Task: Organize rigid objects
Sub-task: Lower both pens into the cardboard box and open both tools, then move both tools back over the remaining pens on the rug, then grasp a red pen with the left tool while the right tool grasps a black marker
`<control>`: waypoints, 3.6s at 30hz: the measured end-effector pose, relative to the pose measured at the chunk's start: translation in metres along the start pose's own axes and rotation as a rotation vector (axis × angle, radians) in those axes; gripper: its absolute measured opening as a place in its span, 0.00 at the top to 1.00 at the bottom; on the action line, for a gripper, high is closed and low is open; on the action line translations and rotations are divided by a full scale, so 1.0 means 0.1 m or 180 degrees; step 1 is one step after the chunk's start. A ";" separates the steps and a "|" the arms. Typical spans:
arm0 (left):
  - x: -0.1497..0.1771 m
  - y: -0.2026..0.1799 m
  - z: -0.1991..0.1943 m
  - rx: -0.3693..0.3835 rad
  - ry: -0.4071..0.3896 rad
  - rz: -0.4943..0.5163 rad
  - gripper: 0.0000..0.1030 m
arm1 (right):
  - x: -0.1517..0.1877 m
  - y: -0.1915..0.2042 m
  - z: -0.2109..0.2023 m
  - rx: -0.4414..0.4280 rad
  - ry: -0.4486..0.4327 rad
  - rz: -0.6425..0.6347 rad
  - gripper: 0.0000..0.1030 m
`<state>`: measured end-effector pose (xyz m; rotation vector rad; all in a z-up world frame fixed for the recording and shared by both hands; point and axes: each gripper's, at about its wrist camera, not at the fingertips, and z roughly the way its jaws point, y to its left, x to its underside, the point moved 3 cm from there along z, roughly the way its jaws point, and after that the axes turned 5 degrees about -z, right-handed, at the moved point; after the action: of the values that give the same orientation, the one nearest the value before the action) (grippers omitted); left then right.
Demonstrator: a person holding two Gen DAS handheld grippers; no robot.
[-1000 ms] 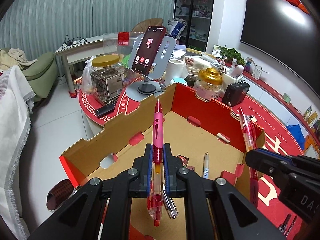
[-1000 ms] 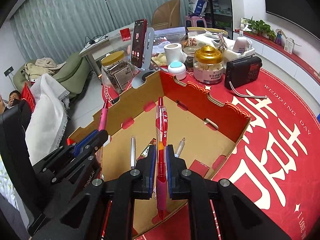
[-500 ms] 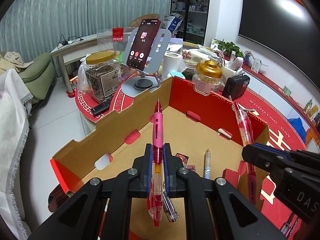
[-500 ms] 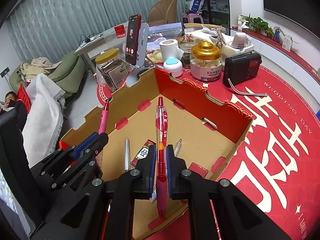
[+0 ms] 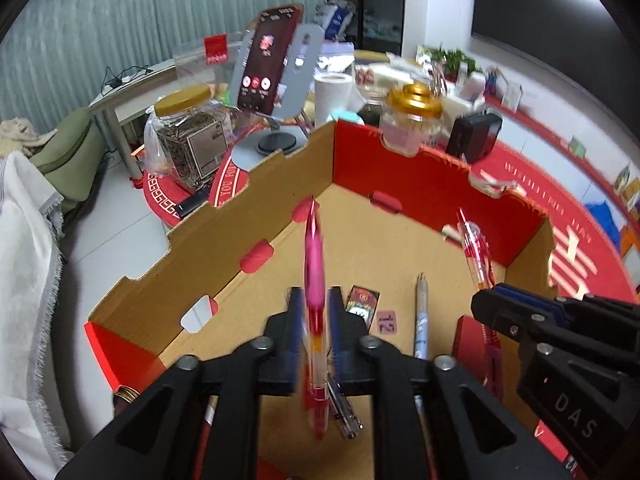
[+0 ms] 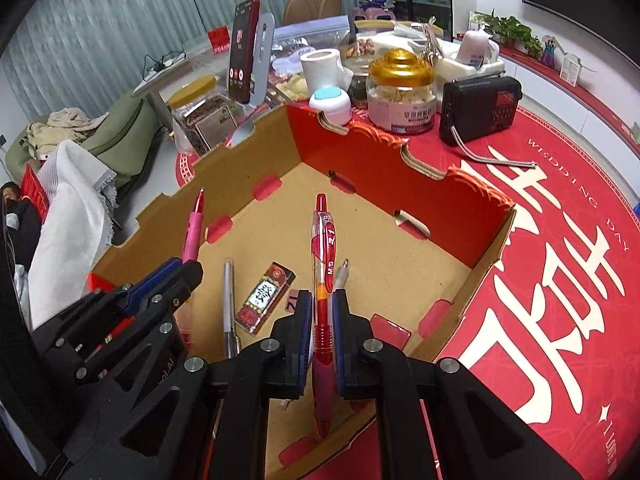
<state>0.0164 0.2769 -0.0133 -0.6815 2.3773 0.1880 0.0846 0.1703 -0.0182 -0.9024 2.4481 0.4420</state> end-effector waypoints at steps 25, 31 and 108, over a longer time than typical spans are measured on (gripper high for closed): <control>0.90 -1.28 -1.17 0.1067 -0.0513 0.1423 0.00 | 1.75 -1.66 -1.45 0.0468 -0.0480 0.1744 0.05; 1.83 -1.87 -1.26 0.1194 -0.0495 0.2645 0.00 | 2.40 -1.98 -1.65 0.0490 -0.0480 0.2258 0.05; 2.30 -2.75 -0.76 0.1310 0.0401 0.1683 0.00 | 3.28 -2.08 -1.77 0.1838 0.0149 0.1160 0.66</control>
<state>-0.0338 -0.0783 -0.0869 0.1371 2.5593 -0.1267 -0.0517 -0.2295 -0.0782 -0.2301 2.5683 -0.1753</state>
